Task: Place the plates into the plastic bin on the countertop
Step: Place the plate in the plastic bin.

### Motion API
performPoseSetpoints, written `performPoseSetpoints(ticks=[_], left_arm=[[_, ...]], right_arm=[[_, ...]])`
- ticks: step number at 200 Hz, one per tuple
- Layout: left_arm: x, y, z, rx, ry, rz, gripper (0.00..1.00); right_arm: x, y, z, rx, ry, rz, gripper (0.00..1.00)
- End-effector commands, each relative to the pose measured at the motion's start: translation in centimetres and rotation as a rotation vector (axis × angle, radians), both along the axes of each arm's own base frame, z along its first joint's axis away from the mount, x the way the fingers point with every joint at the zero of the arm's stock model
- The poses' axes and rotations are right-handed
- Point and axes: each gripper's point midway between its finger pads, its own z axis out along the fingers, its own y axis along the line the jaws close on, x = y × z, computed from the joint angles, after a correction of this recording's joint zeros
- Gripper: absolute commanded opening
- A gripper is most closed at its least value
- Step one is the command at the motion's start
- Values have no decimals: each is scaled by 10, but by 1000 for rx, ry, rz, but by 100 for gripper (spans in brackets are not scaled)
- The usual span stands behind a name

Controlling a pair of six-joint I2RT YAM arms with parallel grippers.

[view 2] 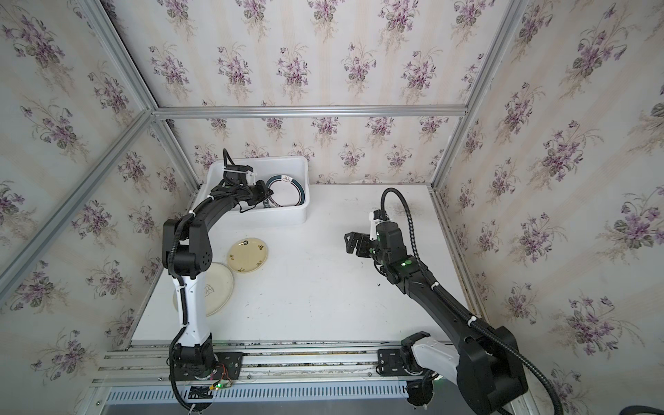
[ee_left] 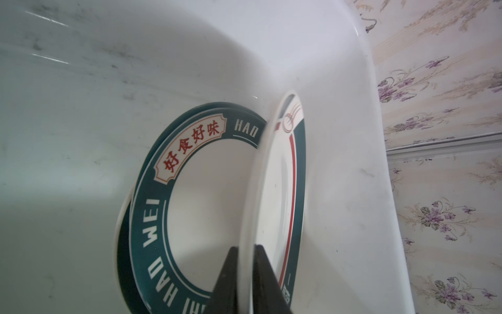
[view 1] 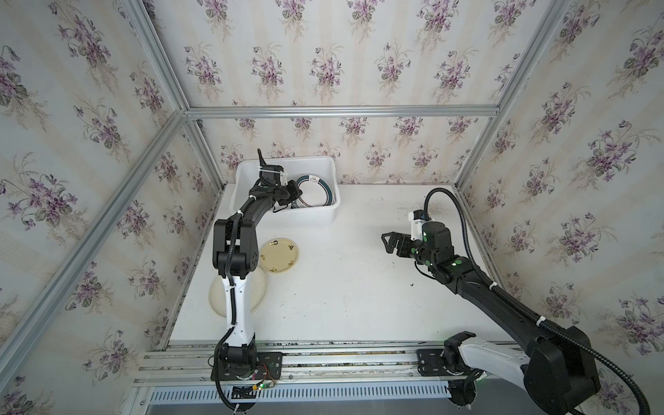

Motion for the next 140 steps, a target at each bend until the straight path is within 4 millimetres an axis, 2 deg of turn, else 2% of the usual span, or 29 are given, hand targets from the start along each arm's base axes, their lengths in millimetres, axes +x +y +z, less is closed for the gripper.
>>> performPoseSetpoints(ticks=[1,14,23,44,48,50,53,98,140], left_arm=[[-6,1,-2,52,3,-35,41],[-7,1,2,80,-8,-41,54],[-8,1,6,106,-22,-43,66],[-11,2,18,162,-49,-48,79],[-12,2,20,168,-54,-50,85],[-12,1,21,170,-56,-52,96],[-13,1,23,174,-59,-54,99],[-24,8,38,243,-64,-33,100],[-45,24,69,349,-103,41,100]], right_arm=[[2,-2,7,12,-30,-22,99],[2,-3,8,14,-33,-25,99],[2,-4,8,14,-31,-31,99],[2,-5,6,14,-18,-38,99],[2,-4,7,16,-18,-37,99],[2,-5,7,17,-17,-38,99],[2,-4,7,18,-18,-37,99],[1,-12,2,-2,5,-77,100],[-2,-19,7,-16,-32,-99,100]])
